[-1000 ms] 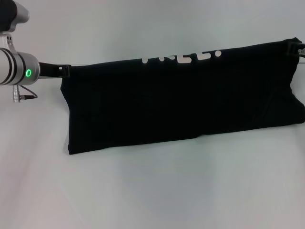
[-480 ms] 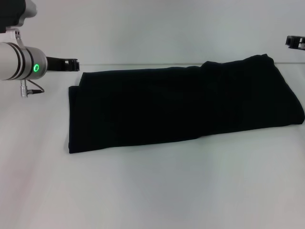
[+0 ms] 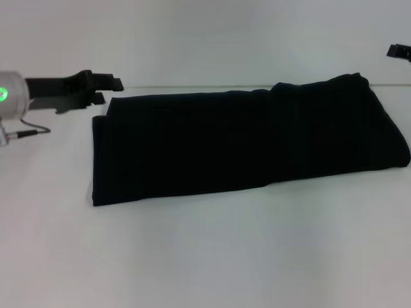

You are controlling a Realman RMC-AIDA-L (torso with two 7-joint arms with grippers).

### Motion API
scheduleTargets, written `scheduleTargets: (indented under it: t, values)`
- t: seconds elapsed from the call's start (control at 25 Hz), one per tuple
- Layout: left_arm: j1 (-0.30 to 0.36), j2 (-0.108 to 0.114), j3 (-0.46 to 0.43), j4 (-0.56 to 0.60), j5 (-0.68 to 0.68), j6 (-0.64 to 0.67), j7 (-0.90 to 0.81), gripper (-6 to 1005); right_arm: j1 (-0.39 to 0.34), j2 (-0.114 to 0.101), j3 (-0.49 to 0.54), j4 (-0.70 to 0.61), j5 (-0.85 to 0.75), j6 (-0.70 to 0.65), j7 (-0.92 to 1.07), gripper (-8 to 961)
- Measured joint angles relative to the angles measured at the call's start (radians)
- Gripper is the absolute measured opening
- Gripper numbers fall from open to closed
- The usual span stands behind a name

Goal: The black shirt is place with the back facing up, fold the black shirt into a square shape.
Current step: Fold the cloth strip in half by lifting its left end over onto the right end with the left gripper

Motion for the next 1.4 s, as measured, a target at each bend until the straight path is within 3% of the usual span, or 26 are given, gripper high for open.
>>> scheduleTargets:
  t: [0.12, 0.24, 0.4, 0.52, 0.88, 1.4]
  values:
    - [0.024, 0.012, -0.107, -0.100, -0.049, 0.119, 0.040, 550, -0.096, 0.014, 0.020, 0.004, 0.221, -0.138, -0.143, 663]
    - [0.065, 0.007, -0.166, -0.154, -0.058, 0.205, 0.029, 555, -0.154, 0.014, 0.051, 0.055, 0.338, -0.265, -0.214, 669]
    - [0.128, -0.007, -0.266, -0.234, -0.093, 0.273, -0.011, 561, -0.203, 0.014, 0.130, 0.132, 0.400, -0.411, -0.259, 669]
    - [0.157, -0.019, -0.278, -0.244, -0.088, 0.270, -0.064, 561, -0.218, 0.014, 0.171, 0.149, 0.402, -0.468, -0.276, 670]
    - [0.224, -0.052, -0.266, -0.213, -0.021, 0.188, -0.222, 560, -0.206, 0.007, 0.169, 0.150, 0.398, -0.450, -0.281, 671]
    - [0.240, -0.058, -0.274, -0.181, 0.050, 0.126, -0.318, 561, -0.207, 0.004, 0.174, 0.151, 0.403, -0.436, -0.281, 669]
